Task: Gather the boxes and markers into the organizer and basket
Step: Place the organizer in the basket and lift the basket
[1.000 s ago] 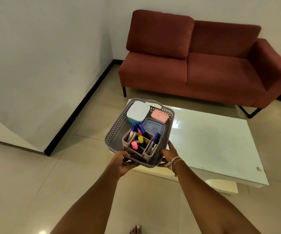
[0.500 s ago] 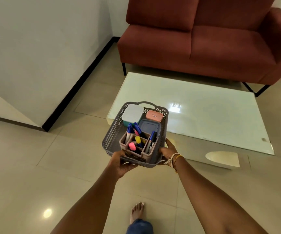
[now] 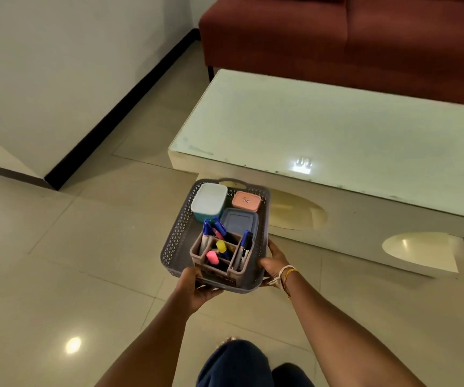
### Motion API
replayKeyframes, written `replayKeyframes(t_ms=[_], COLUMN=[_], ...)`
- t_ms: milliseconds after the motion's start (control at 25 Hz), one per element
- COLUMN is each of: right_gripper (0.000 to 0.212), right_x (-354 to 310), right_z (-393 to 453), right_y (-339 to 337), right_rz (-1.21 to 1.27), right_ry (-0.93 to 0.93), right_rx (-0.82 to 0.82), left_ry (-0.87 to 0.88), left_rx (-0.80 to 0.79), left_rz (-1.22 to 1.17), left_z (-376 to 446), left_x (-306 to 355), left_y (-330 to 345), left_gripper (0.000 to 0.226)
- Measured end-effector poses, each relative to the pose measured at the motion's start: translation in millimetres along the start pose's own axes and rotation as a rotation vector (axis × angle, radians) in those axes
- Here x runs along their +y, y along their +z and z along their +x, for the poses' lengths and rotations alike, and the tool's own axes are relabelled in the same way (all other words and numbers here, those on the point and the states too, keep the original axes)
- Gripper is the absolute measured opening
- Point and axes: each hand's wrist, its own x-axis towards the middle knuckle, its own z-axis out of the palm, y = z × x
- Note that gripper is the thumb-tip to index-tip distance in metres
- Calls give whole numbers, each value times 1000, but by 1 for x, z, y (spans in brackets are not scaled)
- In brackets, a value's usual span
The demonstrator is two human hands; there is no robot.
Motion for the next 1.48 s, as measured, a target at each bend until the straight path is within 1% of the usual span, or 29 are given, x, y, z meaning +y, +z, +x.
replayKeyframes(t_ms=[200,280,440,520,600,680,760,800,880,920,1000,1040,1120,1160,1240,1360,1480], right_gripper=[80,78,69,65,60,52,36,29,21,21,26,29,35,35,34,30,26], right_x=[42,50,36,22,6,0,3,5,9,10,12,12,15,18,22,31,27], right_z=[93,138,205,234,261,277,292,300,312,316,316,317,320,323,335,384,397], right_y=[14,18,0,-15,-32,-46,-53,-56,-60,-61,-64,-65,-67,-66,-64,-68,-71], right_rz=[19,57,201,206,141,85,70,55,73,92,68,51,-24,-45,70,208,227], right_ry=[-14,-23,-67,-138,-244,-325,-347,-351,-358,-358,-329,-301,-265,-278,-302,-337,-345], right_rx=[12,25,84,111,180,270,337,374,457,496,570,580,530,500,451,488,493], left_ry=[7,38,68,72,71,62,86,97,120,125,118,121,162,184,229,236,220], left_rx=[-44,-106,-243,-313,-328,-320,-320,-299,-253,-261,-286,-292,-305,-303,-291,-326,-384], left_rz=[32,36,58,83,140,176,224,210,186,181,155,144,124,102,80,68,80], left_z=[97,142,218,244,267,281,293,298,303,305,310,314,316,316,321,329,335], left_x=[-23,-22,-5,7,13,8,6,4,-2,-6,-13,-16,-18,-17,-13,-8,-4], left_y=[-8,-2,27,48,72,94,115,124,138,144,151,154,162,166,175,179,175], left_gripper=[32,35,34,26,25,29,30,28,25,25,28,31,34,34,34,36,35])
